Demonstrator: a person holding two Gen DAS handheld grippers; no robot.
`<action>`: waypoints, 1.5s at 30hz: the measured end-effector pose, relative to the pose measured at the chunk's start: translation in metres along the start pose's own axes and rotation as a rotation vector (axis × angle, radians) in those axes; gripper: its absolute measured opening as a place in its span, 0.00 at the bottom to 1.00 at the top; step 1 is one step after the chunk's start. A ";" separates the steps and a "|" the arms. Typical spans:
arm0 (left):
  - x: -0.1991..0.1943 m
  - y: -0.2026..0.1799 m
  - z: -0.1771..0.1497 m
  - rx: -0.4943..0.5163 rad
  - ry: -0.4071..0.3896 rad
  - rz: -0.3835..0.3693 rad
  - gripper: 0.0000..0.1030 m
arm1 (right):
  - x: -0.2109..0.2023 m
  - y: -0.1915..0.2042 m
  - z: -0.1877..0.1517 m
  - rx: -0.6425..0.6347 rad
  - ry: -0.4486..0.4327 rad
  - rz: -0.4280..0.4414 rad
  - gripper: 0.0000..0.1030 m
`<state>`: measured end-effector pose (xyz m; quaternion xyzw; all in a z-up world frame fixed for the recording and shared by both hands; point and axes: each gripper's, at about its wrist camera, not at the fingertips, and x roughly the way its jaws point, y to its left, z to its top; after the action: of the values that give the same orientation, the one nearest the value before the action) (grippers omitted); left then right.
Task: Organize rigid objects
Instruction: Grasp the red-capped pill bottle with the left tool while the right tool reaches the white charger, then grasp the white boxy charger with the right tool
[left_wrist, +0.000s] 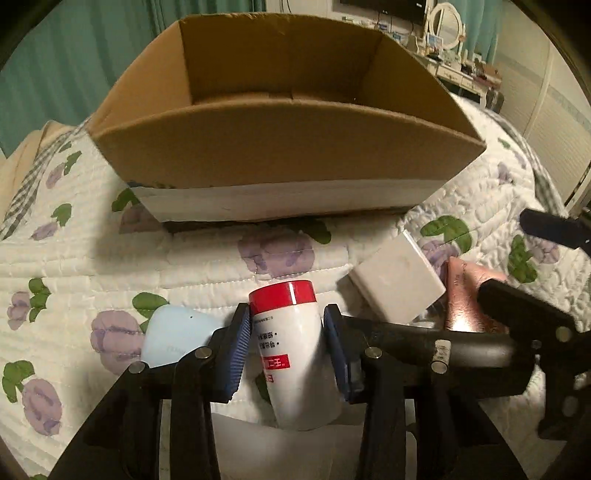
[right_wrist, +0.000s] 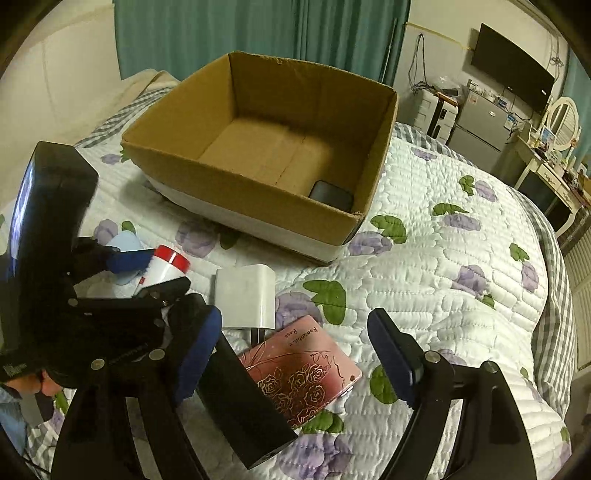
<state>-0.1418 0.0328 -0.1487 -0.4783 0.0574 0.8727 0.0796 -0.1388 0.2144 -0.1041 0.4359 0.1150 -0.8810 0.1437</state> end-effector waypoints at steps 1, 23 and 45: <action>-0.007 0.001 -0.001 -0.004 -0.017 0.009 0.38 | 0.001 0.001 0.000 -0.003 0.001 0.001 0.79; -0.041 0.034 0.018 0.001 -0.085 0.107 0.36 | 0.070 0.040 0.019 -0.027 0.116 0.025 0.77; -0.057 0.019 0.013 0.048 -0.117 0.131 0.36 | 0.063 0.048 0.019 -0.032 0.033 -0.005 0.50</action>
<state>-0.1259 0.0117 -0.0930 -0.4196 0.1047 0.9009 0.0372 -0.1720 0.1534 -0.1474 0.4476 0.1324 -0.8722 0.1464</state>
